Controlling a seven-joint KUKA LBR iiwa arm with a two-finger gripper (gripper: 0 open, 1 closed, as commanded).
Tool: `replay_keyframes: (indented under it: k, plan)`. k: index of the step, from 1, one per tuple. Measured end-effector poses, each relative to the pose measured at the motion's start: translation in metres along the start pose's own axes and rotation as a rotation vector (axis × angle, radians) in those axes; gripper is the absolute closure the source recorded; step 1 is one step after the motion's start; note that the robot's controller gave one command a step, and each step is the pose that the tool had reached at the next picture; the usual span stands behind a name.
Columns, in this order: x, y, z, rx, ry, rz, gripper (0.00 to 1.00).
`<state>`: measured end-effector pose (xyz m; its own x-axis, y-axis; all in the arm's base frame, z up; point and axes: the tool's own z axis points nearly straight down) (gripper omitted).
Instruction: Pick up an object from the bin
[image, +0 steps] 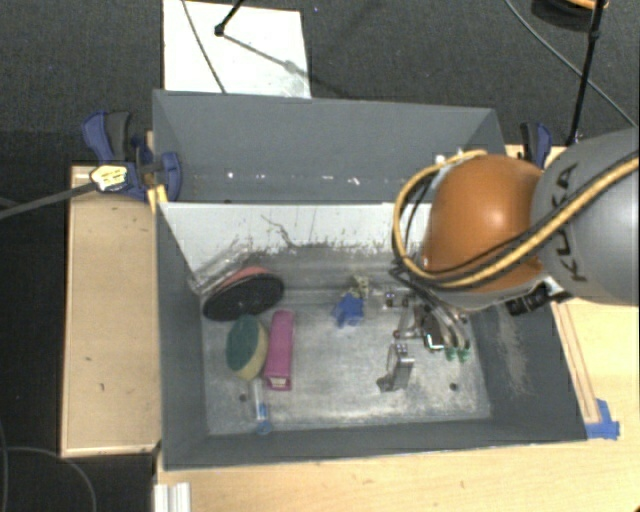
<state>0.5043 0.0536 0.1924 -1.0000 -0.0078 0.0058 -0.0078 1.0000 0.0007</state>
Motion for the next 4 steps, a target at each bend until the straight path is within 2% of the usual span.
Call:
replay_keyframes:
  k: [1, 2, 3, 4]
  plan:
    - [-0.007, 0.074, 0.100, -0.002, -0.001, -0.062, 0.00]
    - [-0.013, 0.135, 0.122, 0.002, -0.012, -0.310, 0.00]
    - [0.009, 0.176, 0.120, 0.010, -0.018, -0.955, 0.00]
    - [0.011, 0.179, 0.121, 0.004, -0.015, -0.952, 1.00]
